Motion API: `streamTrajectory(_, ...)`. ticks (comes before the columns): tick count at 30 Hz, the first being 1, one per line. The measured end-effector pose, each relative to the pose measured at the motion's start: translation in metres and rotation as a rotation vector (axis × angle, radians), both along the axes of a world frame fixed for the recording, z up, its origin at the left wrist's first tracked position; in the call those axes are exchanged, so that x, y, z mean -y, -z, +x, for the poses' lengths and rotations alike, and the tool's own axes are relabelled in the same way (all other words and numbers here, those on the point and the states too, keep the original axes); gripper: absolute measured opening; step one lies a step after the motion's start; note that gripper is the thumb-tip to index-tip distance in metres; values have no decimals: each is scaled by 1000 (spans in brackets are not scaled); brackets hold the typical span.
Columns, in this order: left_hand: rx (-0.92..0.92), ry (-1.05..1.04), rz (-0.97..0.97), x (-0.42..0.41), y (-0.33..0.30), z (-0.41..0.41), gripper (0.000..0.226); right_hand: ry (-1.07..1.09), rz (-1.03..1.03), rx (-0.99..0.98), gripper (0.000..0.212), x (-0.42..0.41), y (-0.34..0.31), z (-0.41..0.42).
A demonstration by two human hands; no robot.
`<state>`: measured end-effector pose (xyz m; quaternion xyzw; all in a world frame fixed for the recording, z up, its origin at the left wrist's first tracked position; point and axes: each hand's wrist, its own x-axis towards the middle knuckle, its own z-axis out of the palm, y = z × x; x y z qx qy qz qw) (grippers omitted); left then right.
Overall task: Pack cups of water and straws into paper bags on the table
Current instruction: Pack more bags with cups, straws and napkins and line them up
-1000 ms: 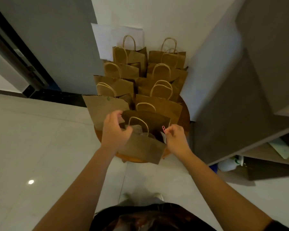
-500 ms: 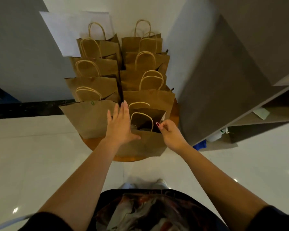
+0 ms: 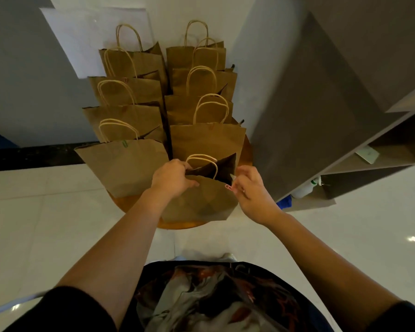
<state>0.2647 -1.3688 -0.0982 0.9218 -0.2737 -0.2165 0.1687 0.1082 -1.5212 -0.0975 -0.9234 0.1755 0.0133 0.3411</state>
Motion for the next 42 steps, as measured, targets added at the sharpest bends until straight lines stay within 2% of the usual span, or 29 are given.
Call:
streamTrajectory(4, -22, -31, -3, 0, 0, -4, 48, -72, -21, 17, 8, -7, 2, -4)
streamTrajectory(9, -63, -31, -20, -1, -1, -3, 50, -62, 8, -150, 11, -18, 5, -9)
streamTrajectory(13, -88, 33, -6, -1, -1, -3, 54, -142, -59, -265, 7, -14, 5, -4)
streamTrajectory(15, -96, 46, 1, -1, -1, -1, 50, -176, -80, -256, 9, -8, 3, 4)
streamTrajectory(18, -82, 43, 7, -2, 1, 3, 32, -256, -97, -206, 11, 4, 2, 13)
streamTrajectory(20, -91, 38, 10, -2, 3, 4, 23, -252, -108, -118, 8, 12, 2, 16)
streamTrajectory(24, -96, 36, 20, -1, 5, 5, 18, -251, -399, -11, 9, 22, 5, 25)
streamTrajectory(27, -110, 47, 22, -1, 2, 4, 17, -376, -490, -67, 10, 28, 1, 32)
streamTrajectory(30, -103, 12, 6, -1, -2, 3, 9, -465, -545, -141, 23, 28, -2, 38)
streamTrajectory(34, -90, -18, 40, -3, -6, 3, 8, -452, -474, -148, 31, 21, -5, 42)
streamTrajectory(42, -159, -11, -10, -8, -7, 4, 11, -416, -386, -211, 27, 16, -11, 45)
